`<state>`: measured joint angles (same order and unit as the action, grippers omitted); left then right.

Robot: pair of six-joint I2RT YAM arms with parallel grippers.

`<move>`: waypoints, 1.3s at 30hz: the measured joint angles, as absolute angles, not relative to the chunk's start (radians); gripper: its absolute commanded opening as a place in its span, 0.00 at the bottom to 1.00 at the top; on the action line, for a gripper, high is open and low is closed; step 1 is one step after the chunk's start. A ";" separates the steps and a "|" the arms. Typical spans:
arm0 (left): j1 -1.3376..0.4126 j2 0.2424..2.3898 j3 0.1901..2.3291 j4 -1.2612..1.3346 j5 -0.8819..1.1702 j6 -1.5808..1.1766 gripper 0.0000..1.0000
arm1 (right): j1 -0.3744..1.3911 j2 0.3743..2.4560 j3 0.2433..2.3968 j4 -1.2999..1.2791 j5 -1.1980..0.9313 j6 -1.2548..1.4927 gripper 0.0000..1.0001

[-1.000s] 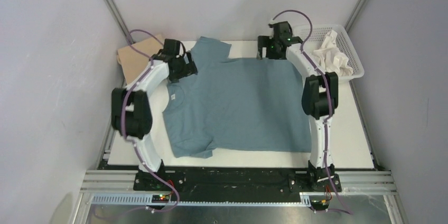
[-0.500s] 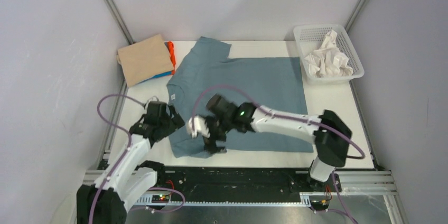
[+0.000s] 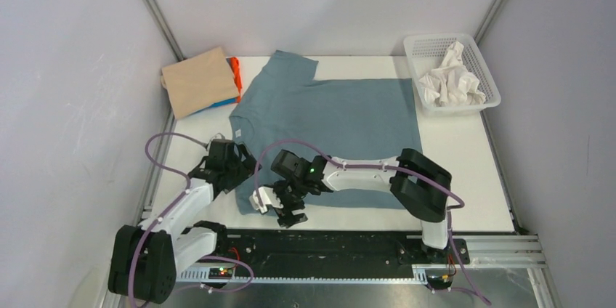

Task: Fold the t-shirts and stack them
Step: Flatten out the tshirt

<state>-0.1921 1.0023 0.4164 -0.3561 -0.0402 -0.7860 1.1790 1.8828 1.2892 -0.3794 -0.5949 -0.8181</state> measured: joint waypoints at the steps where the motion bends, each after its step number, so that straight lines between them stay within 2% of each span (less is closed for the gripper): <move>1: -0.192 1.018 0.417 -0.340 -0.042 -0.786 1.00 | 1.179 1.901 1.293 -0.384 -0.595 -0.819 0.79; 3: -0.192 1.033 0.419 -0.313 -0.043 -0.786 1.00 | 1.180 1.929 1.294 -0.392 -0.590 -0.822 0.72; 4: -0.192 1.040 0.419 -0.301 -0.045 -0.786 1.00 | 1.180 1.942 1.294 -0.398 -0.588 -0.823 0.59; 5: -0.192 1.044 0.419 -0.292 -0.046 -0.786 1.00 | 1.180 1.953 1.294 -0.402 -0.587 -0.824 0.50; 6: -0.192 1.047 0.419 -0.286 -0.049 -0.786 1.00 | 1.180 1.961 1.295 -0.406 -0.586 -0.823 0.34; 8: -0.192 1.053 0.419 -0.275 -0.051 -0.786 1.00 | 1.180 1.966 1.295 -0.411 -0.586 -0.825 0.20; 13: -0.192 1.068 0.421 -0.254 -0.059 -0.787 1.00 | 1.178 1.966 1.305 -0.405 -0.592 -0.802 0.03; 20: -0.192 1.093 0.432 -0.243 -0.071 -0.789 1.00 | 1.183 1.868 1.288 -0.415 -0.603 -0.783 0.00; 24: -0.192 1.114 0.446 -0.243 -0.074 -0.789 1.00 | 1.171 1.717 1.242 -0.411 -0.642 -0.781 0.06; 26: -0.192 1.124 0.453 -0.246 -0.073 -0.789 1.00 | 1.152 1.646 1.212 -0.390 -0.672 -0.775 0.12; 28: -0.192 1.131 0.460 -0.248 -0.072 -0.789 1.00 | 1.128 1.596 1.173 -0.356 -0.694 -0.764 0.25; 31: -0.192 1.134 0.462 -0.247 -0.071 -0.788 1.00 | 1.097 1.569 1.105 -0.345 -0.709 -0.735 0.51; 34: -0.192 1.131 0.462 -0.249 -0.070 -0.786 1.00 | 1.098 1.569 1.035 -0.352 -0.690 -0.705 0.67; 39: -0.192 1.119 0.471 -0.289 -0.072 -0.784 1.00 | 1.102 1.505 0.910 -0.319 -0.588 -0.632 0.87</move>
<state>-0.1925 1.1187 0.4713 -0.2893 -0.0723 -0.7837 1.1015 1.5055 0.9096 -0.3191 -0.5880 -0.6319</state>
